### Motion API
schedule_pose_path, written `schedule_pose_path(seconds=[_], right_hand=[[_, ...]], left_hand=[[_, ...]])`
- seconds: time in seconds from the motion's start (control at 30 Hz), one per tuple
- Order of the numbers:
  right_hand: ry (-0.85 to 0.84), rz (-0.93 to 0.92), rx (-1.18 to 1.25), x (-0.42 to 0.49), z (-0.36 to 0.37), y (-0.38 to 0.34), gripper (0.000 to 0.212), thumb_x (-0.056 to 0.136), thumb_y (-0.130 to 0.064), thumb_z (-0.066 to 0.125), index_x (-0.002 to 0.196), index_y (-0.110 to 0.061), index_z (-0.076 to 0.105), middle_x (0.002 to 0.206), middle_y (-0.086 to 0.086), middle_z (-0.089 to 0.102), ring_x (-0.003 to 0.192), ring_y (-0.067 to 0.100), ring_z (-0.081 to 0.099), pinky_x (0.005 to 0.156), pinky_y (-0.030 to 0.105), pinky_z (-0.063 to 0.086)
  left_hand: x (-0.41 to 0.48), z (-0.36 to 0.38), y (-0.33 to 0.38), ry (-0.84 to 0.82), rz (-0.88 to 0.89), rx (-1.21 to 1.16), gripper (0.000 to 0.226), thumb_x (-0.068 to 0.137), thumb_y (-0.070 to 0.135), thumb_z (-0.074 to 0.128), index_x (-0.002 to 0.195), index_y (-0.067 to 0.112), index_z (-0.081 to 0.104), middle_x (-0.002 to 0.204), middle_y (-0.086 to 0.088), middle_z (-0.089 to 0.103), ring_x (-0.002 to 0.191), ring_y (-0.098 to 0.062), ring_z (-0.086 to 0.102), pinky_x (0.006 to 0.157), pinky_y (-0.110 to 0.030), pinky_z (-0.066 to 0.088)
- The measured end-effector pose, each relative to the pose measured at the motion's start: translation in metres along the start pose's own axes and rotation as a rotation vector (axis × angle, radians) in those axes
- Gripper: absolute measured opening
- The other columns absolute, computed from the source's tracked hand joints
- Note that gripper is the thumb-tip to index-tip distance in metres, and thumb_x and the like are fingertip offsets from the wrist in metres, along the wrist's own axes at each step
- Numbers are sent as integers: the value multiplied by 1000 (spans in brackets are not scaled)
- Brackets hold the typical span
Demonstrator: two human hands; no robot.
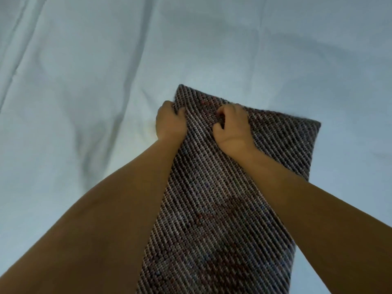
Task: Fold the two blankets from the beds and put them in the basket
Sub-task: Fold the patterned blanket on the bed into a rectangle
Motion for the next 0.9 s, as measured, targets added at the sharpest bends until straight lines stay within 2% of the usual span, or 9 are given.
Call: schedule_pose_path(seconds=[0.1,0.2,0.3,0.4,0.5,0.6,0.7,0.8,0.9], right_hand=[[-89,8,-66,0,16,6,38,86,-16,50,122,-7,46,128,13,42,118,27,36,101,36,33],[-44,9,11,-3,10,13,39,86,-15,50,124,-8,46,128,11,42,119,25,35,103,33,30],[65,10,5,-9,-12,28,40,86,-16,51,124,-7,46,128,13,44,120,27,35,102,34,28],[120,33,-173,-16,-32,52,46,87,-22,50,129,-5,43,131,17,44,122,32,36,107,40,27],[124,39,-341,-17,-43,74,53,88,-36,50,133,-8,39,136,17,41,128,33,34,111,47,21],[73,53,-446,-8,-52,94,64,86,-54,48,133,-11,39,137,16,43,129,32,33,111,53,11],[61,92,-503,4,-65,113,72,84,-65,39,131,-11,41,133,14,48,124,33,40,110,57,12],[91,93,-543,15,-73,119,69,85,-66,36,122,-9,47,123,14,55,115,33,47,104,52,24],[66,1,-502,27,-68,119,63,85,-66,37,106,-9,54,103,13,64,94,33,58,77,39,40]], left_hand=[[3,12,-10,-47,-5,85,27,94,29,45,104,5,51,108,-13,59,90,-21,52,73,-28,36],[8,16,-1,-81,21,138,31,93,33,46,107,6,49,109,-11,57,88,-21,50,73,-30,36],[4,10,6,-42,51,175,43,91,33,51,124,9,42,126,-13,47,111,-29,49,86,-38,40],[-25,11,40,35,342,349,67,88,34,54,143,11,24,146,-16,27,135,-31,27,108,-47,24],[-57,51,69,-122,703,633,66,92,41,45,147,18,17,154,-11,15,143,-29,8,113,-53,3],[-54,86,82,-270,808,817,65,93,52,34,147,20,16,155,-6,15,144,-27,0,112,-55,-6],[-35,103,85,-346,776,940,70,90,60,30,146,19,17,152,-10,23,143,-29,10,110,-59,-5],[-18,103,87,-305,763,1013,73,88,65,27,135,11,35,137,-16,41,131,-33,32,109,-62,1],[-8,101,95,-226,871,994,67,89,61,28,113,3,51,116,-19,57,112,-35,49,104,-55,21]])
Point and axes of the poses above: each hand's wrist, its own x-axis towards the middle knuckle, its own z-axis out of the palm, y = z × x, the point moved 9 cm from there along x, towards the middle knuckle
